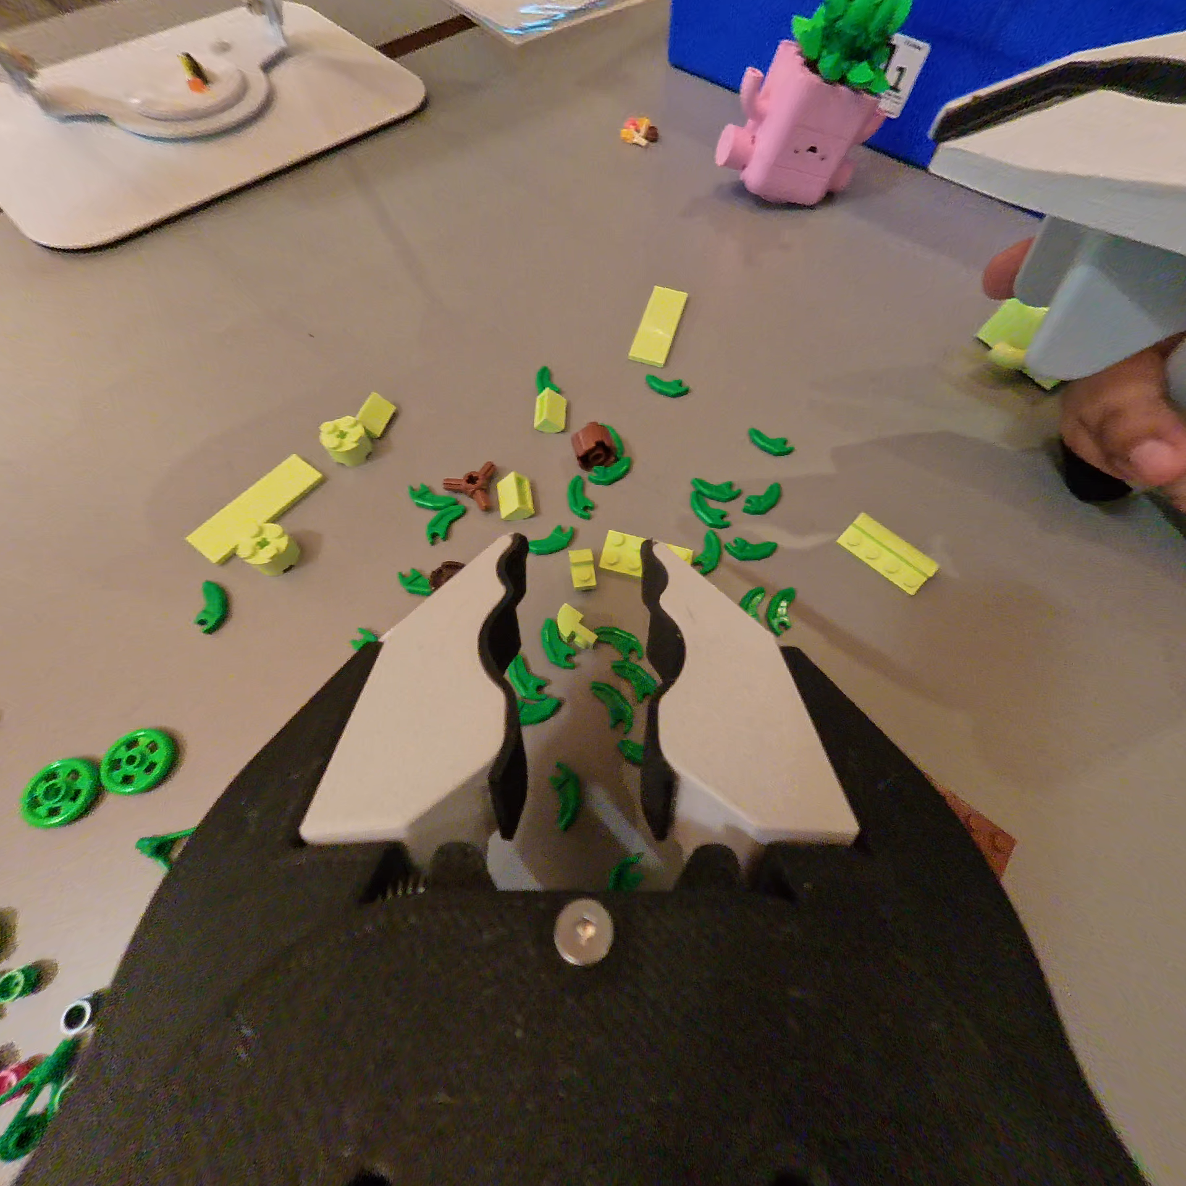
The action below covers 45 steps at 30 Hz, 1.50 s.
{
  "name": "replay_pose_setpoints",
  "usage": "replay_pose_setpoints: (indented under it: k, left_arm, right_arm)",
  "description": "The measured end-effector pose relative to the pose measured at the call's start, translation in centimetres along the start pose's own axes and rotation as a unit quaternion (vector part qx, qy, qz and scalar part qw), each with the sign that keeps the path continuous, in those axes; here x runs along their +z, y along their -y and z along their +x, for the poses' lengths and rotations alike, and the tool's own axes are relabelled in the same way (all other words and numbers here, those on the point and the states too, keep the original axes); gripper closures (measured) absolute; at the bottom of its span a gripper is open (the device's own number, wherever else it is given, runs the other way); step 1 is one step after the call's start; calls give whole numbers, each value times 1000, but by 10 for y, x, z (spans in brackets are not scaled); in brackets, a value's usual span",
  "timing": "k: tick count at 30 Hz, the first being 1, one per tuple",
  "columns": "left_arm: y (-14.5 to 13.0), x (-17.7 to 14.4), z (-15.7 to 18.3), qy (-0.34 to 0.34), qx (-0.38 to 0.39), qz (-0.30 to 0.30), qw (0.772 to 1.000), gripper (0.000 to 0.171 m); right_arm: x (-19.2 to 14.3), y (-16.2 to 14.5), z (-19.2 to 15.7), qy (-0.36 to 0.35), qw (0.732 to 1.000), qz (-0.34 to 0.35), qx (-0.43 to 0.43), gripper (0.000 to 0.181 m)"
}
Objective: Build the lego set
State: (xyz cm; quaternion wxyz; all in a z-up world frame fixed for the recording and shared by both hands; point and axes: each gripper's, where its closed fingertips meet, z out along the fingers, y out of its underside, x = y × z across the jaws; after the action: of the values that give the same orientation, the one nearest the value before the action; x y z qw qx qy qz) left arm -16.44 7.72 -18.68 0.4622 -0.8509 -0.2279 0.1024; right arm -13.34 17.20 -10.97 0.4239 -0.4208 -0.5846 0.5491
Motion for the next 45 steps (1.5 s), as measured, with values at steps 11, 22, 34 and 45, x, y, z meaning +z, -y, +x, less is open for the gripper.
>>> replay_pose_setpoints:
  k: [11,22,34,45]
  left_arm:
    - [-11,6,-3,2,-16,-39,999,147]
    - [-15,9,-1,-2,-8,-55,998,157]
    - [-17,10,0,-12,-15,-62,998,166]
    - [-23,-47,113,-279,130,7,951,166]
  right_arm:
    - [-2,2,-1,3,1000,8,-2,181]
    - [-4,5,-1,1,1000,21,-8,181]
    - [-5,5,-2,2,1000,22,-10,181]
    - [-47,-8,-85,324,945,-38,23,181]
